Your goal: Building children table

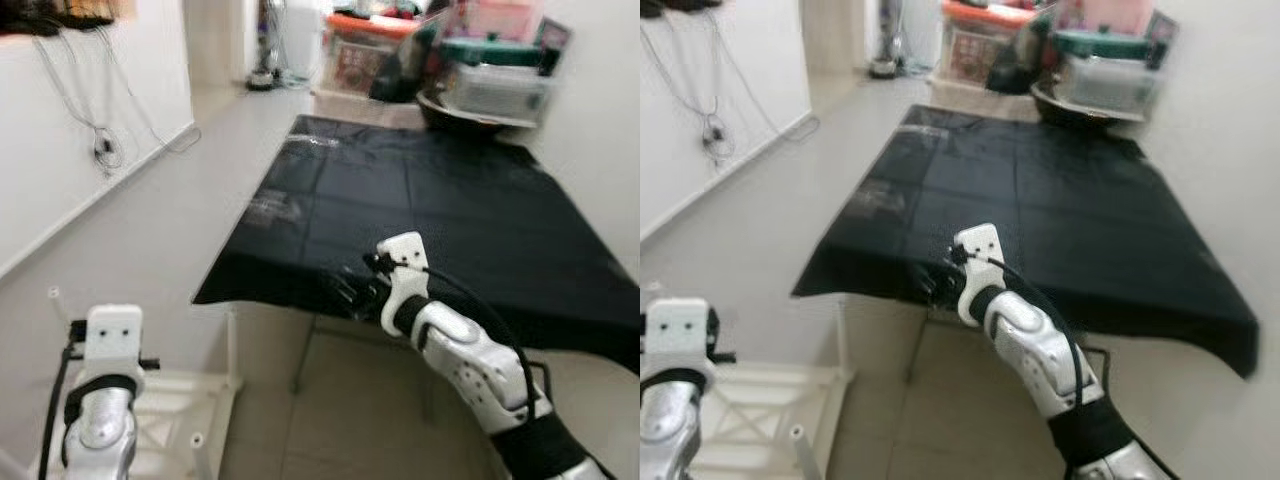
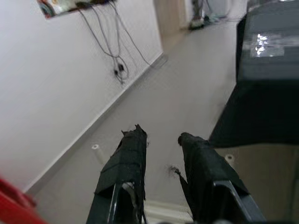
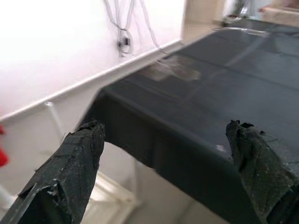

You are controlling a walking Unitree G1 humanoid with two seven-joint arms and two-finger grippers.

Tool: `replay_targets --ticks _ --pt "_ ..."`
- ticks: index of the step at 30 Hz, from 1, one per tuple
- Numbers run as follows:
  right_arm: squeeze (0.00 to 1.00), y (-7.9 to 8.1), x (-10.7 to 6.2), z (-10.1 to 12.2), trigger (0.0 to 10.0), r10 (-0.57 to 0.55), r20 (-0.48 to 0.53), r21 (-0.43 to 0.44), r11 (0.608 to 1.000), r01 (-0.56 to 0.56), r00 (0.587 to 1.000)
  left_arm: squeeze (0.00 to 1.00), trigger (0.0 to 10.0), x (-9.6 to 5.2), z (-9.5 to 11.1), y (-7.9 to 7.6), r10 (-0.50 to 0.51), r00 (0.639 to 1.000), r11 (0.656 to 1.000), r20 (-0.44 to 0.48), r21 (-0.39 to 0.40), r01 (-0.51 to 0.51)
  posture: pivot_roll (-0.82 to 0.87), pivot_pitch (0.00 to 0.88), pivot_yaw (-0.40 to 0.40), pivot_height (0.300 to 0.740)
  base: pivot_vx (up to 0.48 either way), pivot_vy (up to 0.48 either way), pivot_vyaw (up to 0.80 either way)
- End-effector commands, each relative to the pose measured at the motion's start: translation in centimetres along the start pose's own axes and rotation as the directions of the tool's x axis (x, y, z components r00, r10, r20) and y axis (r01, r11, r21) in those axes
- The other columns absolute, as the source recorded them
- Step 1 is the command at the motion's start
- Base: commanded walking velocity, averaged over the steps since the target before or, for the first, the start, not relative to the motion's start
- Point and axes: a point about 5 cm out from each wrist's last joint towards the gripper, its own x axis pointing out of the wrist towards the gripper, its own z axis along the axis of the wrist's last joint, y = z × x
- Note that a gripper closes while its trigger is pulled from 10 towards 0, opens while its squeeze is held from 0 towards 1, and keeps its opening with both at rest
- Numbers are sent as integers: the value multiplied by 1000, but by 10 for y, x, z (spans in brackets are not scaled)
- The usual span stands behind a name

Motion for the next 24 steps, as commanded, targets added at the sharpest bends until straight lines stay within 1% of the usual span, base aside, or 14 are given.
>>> replay_targets --ticks 1,8,16,18,24 --pt "0 -1 0 -6 10000 -17 -15 -18 1000 17 1000 0 10000 -3 -4 1 -13 1000 1000 -27 4 13 35 0 -84 740 0 326 0" --pt "0 -6 0 -12 10000 -37 -29 -31 999 36 999 0 10000 -4 -5 0 -20 999 1000 -33 3 21 35 0 -84 740 0 402 0" --pt "0 -13 1 -18 10000 -90 -40 -62 994 88 995 0 10000 -3 -6 -1 -26 999 1000 -37 1 26 37 0 -83 740 0 464 0" --pt "0 -16 1 -20 10000 -106 -45 -83 991 102 993 0 10000 -4 -7 -1 -29 999 1000 -38 2 29 38 0 -84 740 0 414 0" --pt "0 -15 1 -25 10000 -100 -66 -89 992 94 993 0 10000 -4 -7 -2 -32 999 999 -40 0 32 37 0 -85 740 0 439 0"
